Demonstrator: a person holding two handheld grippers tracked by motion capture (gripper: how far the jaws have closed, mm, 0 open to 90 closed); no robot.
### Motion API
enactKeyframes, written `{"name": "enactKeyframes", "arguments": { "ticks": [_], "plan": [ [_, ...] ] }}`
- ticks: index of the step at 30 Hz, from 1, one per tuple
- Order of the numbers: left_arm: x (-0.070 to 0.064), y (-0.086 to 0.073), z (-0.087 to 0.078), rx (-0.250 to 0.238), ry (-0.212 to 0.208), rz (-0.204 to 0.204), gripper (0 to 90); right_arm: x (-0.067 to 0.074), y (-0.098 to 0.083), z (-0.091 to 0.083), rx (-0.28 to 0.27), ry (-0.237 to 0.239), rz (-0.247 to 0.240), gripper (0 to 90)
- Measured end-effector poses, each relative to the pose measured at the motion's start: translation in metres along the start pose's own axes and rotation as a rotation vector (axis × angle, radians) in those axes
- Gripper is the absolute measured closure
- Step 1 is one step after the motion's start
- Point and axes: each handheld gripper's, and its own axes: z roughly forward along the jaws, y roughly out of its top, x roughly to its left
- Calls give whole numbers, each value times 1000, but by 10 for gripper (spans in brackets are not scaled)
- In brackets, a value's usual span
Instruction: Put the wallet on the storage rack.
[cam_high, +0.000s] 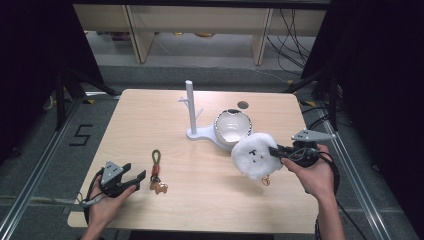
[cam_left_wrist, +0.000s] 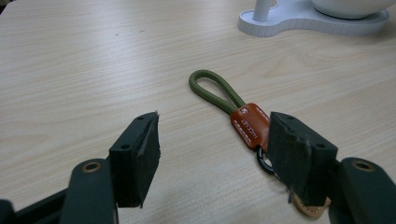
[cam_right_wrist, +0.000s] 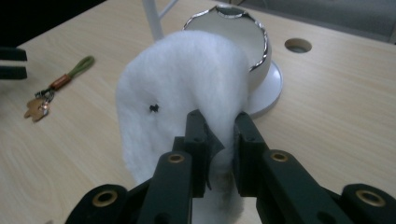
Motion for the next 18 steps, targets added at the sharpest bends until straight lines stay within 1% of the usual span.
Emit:
{"name": "enactKeyframes", "arguments": {
  "ticks": [1,2,3,4,5,6,7,8,9,10,11,12,13,14,15,16,17,18],
  "plan": [
    [0,0,0,1,2,1,336,-2,4,-1,-24,-26,-38,795],
    [1,0,0,4,5,2,336,-2,4,-1,-24,-26,-38,795],
    [1,-1,0,5,8,3,335,2,5,-2,-22,-23,5,796],
    [2,-1,-1,5,12,3,335,0,6,0,-46,-23,-16,795],
    [2,-1,-1,8,17,1,334,2,8,-1,-41,-26,8,796],
    [2,-1,-2,6,19,-1,334,1,8,0,-64,-31,-5,796],
    [3,-1,-2,4,19,0,334,2,9,1,-78,-30,5,795],
    [3,-1,-2,1,21,-3,334,2,11,1,-74,-29,4,795],
    [3,-1,-2,-1,23,-4,334,3,14,2,-90,-38,19,795],
    [3,-1,-2,-1,23,-4,334,3,14,2,-90,-38,19,795],
    [3,-1,-2,-2,24,-6,334,1,15,3,-100,-38,0,795],
    [3,-1,-2,-1,24,-5,334,3,17,3,-99,-32,24,795],
    [3,-1,-2,0,27,-3,333,3,21,3,-112,-42,10,795],
    [3,-2,-1,-5,22,-5,333,3,21,3,-112,-42,10,795],
    [3,-2,-1,-5,21,-4,333,5,21,4,-123,-41,41,795],
    [3,-2,-2,2,26,-2,333,2,23,5,-135,-39,21,795],
    [3,-2,-2,1,25,-2,333,4,25,5,-150,-47,40,794],
    [3,-2,-2,-2,24,-2,332,2,27,6,-151,-45,28,794]
  ]
}}
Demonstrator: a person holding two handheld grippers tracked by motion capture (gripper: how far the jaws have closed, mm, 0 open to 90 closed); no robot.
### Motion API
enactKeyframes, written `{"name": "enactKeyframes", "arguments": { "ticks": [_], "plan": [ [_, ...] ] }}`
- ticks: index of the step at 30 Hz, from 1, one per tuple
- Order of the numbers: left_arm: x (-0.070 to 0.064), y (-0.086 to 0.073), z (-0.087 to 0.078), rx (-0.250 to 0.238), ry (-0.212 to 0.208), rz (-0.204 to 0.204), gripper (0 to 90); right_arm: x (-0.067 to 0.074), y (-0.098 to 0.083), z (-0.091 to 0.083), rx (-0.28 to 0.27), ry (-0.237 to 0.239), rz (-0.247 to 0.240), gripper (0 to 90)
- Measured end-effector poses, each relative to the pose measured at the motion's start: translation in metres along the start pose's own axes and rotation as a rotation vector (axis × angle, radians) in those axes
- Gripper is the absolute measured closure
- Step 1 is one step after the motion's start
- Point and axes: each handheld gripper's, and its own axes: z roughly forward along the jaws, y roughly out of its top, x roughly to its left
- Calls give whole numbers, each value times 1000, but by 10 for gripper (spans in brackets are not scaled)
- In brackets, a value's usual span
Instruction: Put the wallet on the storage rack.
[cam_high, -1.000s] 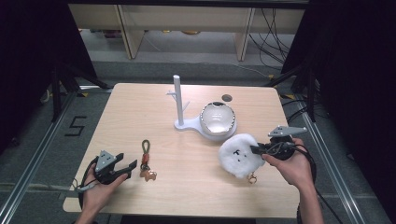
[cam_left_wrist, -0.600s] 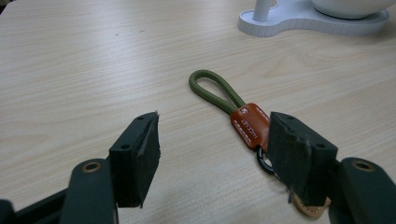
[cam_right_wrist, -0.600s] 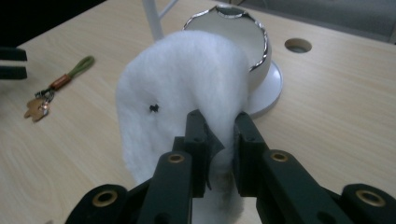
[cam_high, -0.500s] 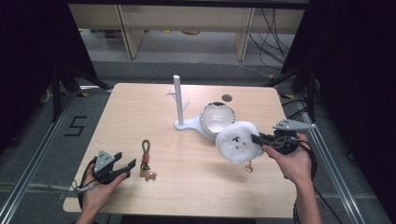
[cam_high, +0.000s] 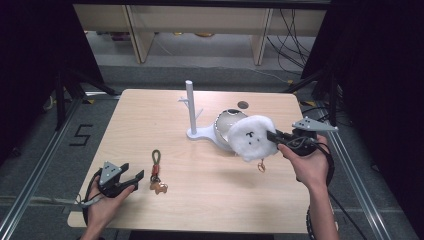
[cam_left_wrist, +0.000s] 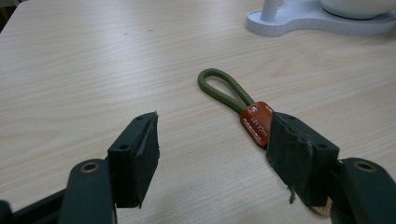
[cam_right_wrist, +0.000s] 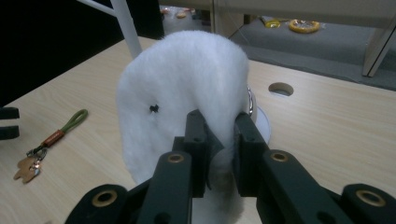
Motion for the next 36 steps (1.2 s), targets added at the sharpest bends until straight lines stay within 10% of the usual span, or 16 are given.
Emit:
{"name": "enactKeyframes", "arguments": {
  "ticks": [36],
  "plan": [
    [-4,0,1,-7,-16,7,332,-4,45,45,-132,-43,67,790]
  ]
}}
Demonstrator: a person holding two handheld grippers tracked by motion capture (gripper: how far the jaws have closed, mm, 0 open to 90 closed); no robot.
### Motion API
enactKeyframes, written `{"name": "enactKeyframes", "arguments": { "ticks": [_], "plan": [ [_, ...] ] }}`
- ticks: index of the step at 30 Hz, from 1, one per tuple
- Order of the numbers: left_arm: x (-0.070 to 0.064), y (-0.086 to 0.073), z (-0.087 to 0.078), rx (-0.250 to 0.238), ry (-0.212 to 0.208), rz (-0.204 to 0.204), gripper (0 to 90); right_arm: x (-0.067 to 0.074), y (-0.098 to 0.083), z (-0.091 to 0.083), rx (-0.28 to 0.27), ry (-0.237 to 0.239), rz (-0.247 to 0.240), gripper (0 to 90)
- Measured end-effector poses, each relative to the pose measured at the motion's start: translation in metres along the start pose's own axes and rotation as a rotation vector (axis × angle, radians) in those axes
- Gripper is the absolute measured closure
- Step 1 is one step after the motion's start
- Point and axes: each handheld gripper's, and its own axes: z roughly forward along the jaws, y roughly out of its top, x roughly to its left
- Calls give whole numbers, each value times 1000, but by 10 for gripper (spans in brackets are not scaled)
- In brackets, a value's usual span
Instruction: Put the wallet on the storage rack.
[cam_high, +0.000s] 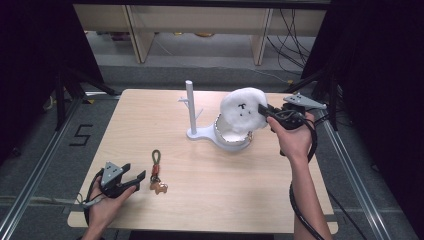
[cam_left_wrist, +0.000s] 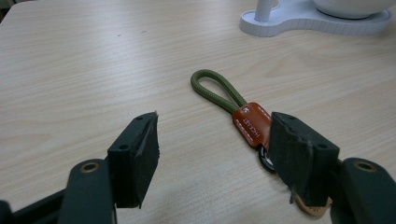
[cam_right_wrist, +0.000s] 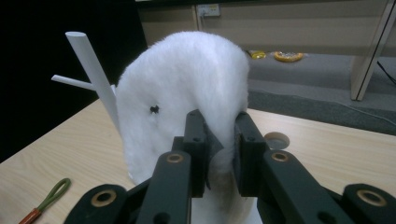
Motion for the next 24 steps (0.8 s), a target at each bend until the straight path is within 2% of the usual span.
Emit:
{"name": "enactKeyframes", "arguments": {
  "ticks": [2,8,9,12,13,14,15,21,24],
  "plan": [
    [0,1,-1,3,7,3,332,1,1,4,9,-6,4,790],
    [0,0,-1,6,7,5,331,0,2,18,-13,6,10,790],
    [0,0,-1,6,7,5,332,2,1,21,-9,-1,34,790],
    [0,0,-1,5,8,6,332,1,0,26,-12,3,30,789],
    [0,0,-1,5,7,4,332,-1,0,28,-17,-2,14,789],
    [1,0,-1,5,7,3,331,0,0,29,-15,1,22,789],
    [0,0,-1,5,8,2,331,-2,-2,33,-22,-8,4,788],
    [0,0,-1,6,6,7,331,-4,-9,42,-16,-13,26,788],
    [0,0,-1,7,4,3,331,-6,-12,47,-13,-18,10,787]
  ]
}}
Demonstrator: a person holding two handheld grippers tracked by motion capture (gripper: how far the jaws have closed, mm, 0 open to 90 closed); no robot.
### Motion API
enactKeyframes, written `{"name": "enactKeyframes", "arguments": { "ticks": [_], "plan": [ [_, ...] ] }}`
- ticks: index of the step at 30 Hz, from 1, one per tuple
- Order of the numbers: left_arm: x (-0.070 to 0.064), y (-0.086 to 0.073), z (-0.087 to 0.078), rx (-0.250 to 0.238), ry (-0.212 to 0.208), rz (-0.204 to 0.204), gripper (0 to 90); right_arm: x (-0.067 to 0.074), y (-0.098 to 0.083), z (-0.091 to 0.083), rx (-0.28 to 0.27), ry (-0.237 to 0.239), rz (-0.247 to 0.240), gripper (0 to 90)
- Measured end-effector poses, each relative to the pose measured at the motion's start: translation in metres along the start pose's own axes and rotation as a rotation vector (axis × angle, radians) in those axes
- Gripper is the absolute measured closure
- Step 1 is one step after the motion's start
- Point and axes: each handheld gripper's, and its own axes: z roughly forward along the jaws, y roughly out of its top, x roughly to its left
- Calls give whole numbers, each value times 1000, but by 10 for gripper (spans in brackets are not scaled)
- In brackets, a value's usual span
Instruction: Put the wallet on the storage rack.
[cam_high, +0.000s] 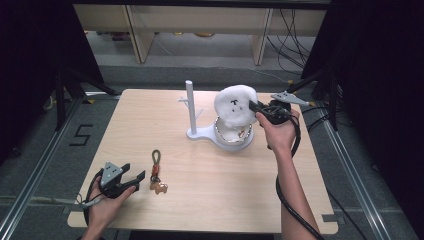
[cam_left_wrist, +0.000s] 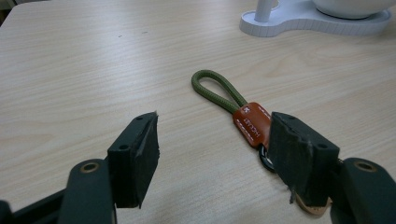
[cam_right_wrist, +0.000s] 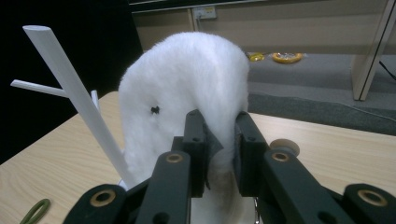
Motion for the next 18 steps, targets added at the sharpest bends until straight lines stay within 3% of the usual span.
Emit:
{"name": "enactKeyframes", "arguments": {
  "ticks": [7,10,12,13,14,15,18],
  "plan": [
    [0,0,-1,1,2,4,331,0,-6,7,1,3,20,785],
    [0,0,-1,1,2,3,331,-2,-13,10,22,-1,2,784],
    [0,0,-1,0,2,2,331,-1,-18,11,55,-10,17,784],
    [0,0,-1,1,3,2,331,-3,-20,13,63,-17,-12,784],
    [0,0,-1,3,4,3,331,0,-23,13,85,-23,20,784],
    [0,0,-1,2,2,5,331,-3,-25,16,87,-22,-25,785],
    [-1,0,0,-2,-5,3,331,-2,-31,21,144,-40,-70,786]
  ]
}}
